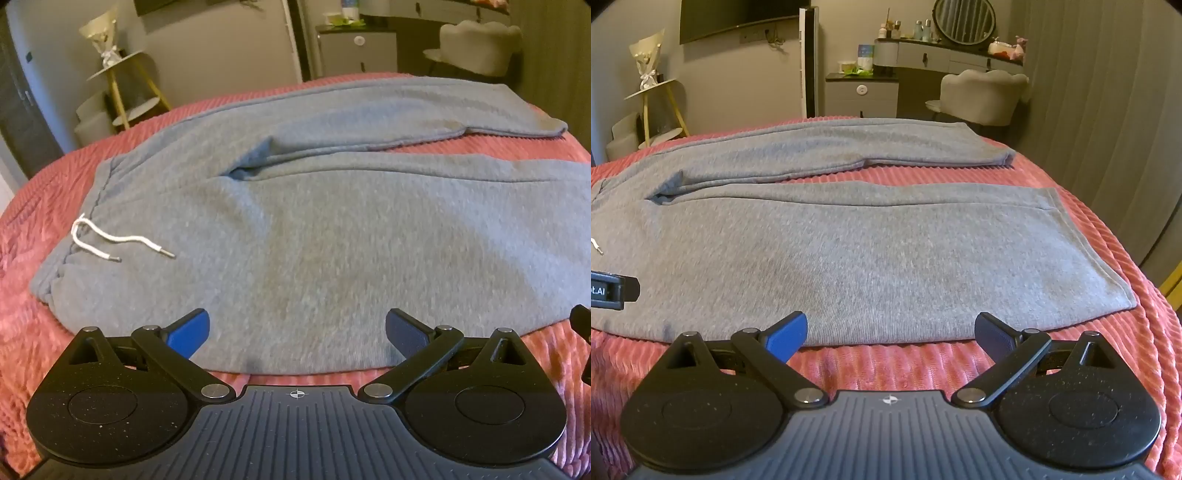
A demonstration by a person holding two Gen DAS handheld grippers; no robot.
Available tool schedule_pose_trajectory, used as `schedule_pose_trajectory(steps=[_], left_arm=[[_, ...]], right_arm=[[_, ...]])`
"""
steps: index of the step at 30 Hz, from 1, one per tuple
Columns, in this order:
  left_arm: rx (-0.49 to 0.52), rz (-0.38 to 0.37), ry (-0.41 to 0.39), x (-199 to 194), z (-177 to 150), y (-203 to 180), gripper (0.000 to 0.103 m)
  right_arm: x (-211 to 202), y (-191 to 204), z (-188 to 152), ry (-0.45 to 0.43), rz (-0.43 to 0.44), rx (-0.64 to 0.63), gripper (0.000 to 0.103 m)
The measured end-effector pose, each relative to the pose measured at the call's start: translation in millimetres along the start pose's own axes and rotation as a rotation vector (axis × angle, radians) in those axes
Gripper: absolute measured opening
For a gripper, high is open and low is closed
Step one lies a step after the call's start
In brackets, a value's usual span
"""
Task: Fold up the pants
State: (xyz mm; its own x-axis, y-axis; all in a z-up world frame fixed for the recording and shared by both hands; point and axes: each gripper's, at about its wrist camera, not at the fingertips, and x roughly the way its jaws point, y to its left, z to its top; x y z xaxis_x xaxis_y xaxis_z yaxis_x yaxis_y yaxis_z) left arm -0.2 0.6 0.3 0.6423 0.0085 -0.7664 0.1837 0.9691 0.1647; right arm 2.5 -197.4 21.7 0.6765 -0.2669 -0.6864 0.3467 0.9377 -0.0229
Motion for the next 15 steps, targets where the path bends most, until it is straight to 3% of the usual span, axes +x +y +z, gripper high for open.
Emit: schedule_pose_trajectory(steps=[15], left_arm=[[-0.008,-0.004,0.011,0.8,1.3,0.6,0.103]], right_arm=[[-1.3,-0.6,0.7,0.001,0.001,0.0,0.097]])
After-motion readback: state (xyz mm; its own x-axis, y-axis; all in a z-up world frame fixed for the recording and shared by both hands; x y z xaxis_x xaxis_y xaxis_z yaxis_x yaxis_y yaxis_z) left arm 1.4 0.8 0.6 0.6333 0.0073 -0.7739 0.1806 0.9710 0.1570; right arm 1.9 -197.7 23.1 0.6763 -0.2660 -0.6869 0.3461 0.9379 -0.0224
